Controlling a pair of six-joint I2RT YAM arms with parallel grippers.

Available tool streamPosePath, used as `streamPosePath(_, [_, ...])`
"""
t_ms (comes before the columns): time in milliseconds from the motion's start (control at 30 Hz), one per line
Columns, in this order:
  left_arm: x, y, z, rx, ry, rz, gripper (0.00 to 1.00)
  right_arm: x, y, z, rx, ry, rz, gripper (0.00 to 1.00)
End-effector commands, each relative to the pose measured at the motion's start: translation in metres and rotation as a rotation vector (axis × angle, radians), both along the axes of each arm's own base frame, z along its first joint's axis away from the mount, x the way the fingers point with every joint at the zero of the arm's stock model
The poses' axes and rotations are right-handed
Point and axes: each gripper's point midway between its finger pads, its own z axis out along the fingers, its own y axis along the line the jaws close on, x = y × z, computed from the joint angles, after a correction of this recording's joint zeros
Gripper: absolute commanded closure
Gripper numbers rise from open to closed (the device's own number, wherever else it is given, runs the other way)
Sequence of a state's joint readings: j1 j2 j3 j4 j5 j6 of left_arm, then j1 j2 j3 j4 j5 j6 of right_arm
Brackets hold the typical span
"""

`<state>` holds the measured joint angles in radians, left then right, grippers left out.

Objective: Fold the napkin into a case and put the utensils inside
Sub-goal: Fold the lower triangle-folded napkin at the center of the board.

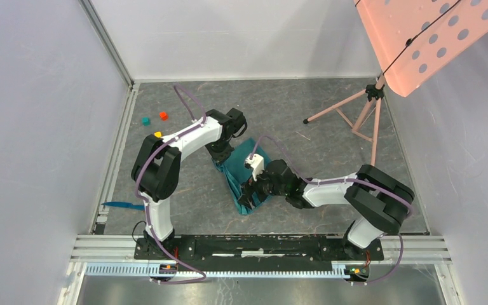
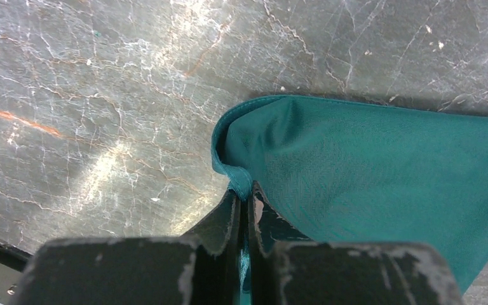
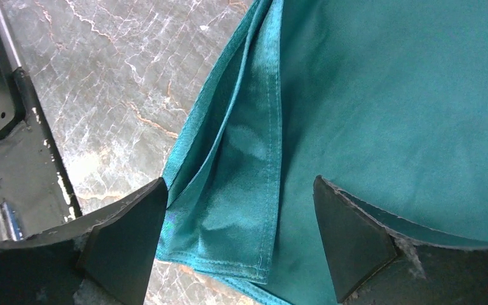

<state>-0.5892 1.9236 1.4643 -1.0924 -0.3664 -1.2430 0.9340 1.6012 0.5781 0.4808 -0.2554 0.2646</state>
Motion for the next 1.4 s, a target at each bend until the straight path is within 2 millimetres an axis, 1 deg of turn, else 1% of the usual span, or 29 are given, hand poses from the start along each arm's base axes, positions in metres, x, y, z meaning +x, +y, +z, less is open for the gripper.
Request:
streamPosePath(0, [0.004, -0.006, 0.012, -0.061, -0.032, -0.046, 0.98, 0.025, 0.02, 0.03, 0.074, -0.15, -0.013, 0.09])
streamPosePath(67, [0.002, -0.009, 0.011, -0.105, -0.028, -0.062, 0.98, 0.033, 0.025, 0.034, 0.073, -0.189, -0.01, 0.08])
streamPosePath(167, [-0.002, -0.013, 0.011, -0.17, -0.026, -0.06, 0.98, 0.043, 0.036, 0.034, 0.046, -0.219, 0.005, 0.08])
streamPosePath(300, [-0.004, -0.014, 0.014, -0.196, -0.02, -0.063, 0.98, 0.052, 0.051, 0.034, 0.02, -0.252, -0.024, 0.09])
streamPosePath(367, [-0.005, -0.013, 0.015, -0.21, -0.017, -0.057, 0.98, 0.054, 0.058, 0.035, 0.014, -0.267, -0.044, 0.11])
streamPosePath(500, [-0.003, -0.003, 0.019, -0.232, -0.022, -0.032, 0.98, 0.044, 0.072, 0.031, -0.017, -0.294, -0.028, 0.14])
streamPosePath(567, [-0.001, 0.001, 0.02, -0.248, -0.026, -0.022, 0.98, 0.042, 0.072, 0.024, -0.052, -0.312, -0.052, 0.15])
streamPosePath(633, [0.0, 0.001, 0.022, -0.257, -0.027, -0.018, 0.98, 0.048, 0.063, 0.014, -0.137, -0.336, -0.126, 0.18])
streamPosePath(733, [-0.001, 0.001, 0.02, -0.259, -0.025, -0.009, 0.98, 0.047, 0.052, 0.007, -0.213, -0.358, -0.202, 0.23])
streamPosePath(800, [-0.002, 0.002, 0.018, -0.257, -0.018, -0.007, 0.98, 0.047, 0.042, 0.006, -0.259, -0.387, -0.251, 0.28])
streamPosePath(900, [-0.002, 0.001, 0.016, -0.257, -0.013, -0.002, 0.98, 0.044, 0.031, 0.009, -0.303, -0.422, -0.299, 0.34])
streamPosePath(967, [-0.002, 0.0, 0.014, -0.263, -0.011, -0.001, 0.98, 0.041, 0.03, 0.011, -0.312, -0.432, -0.305, 0.4])
streamPosePath(1067, [-0.002, -0.001, 0.013, -0.269, -0.008, 0.003, 0.98, 0.038, 0.028, 0.012, -0.311, -0.421, -0.323, 0.54])
streamPosePath(1200, [0.0, -0.001, 0.013, -0.264, -0.017, -0.006, 0.98, 0.034, 0.023, 0.018, -0.287, -0.394, -0.343, 0.75])
streamPosePath(1367, [0.0, -0.001, 0.009, -0.261, -0.007, -0.011, 0.97, 0.027, 0.024, 0.026, -0.256, -0.353, -0.328, 0.89])
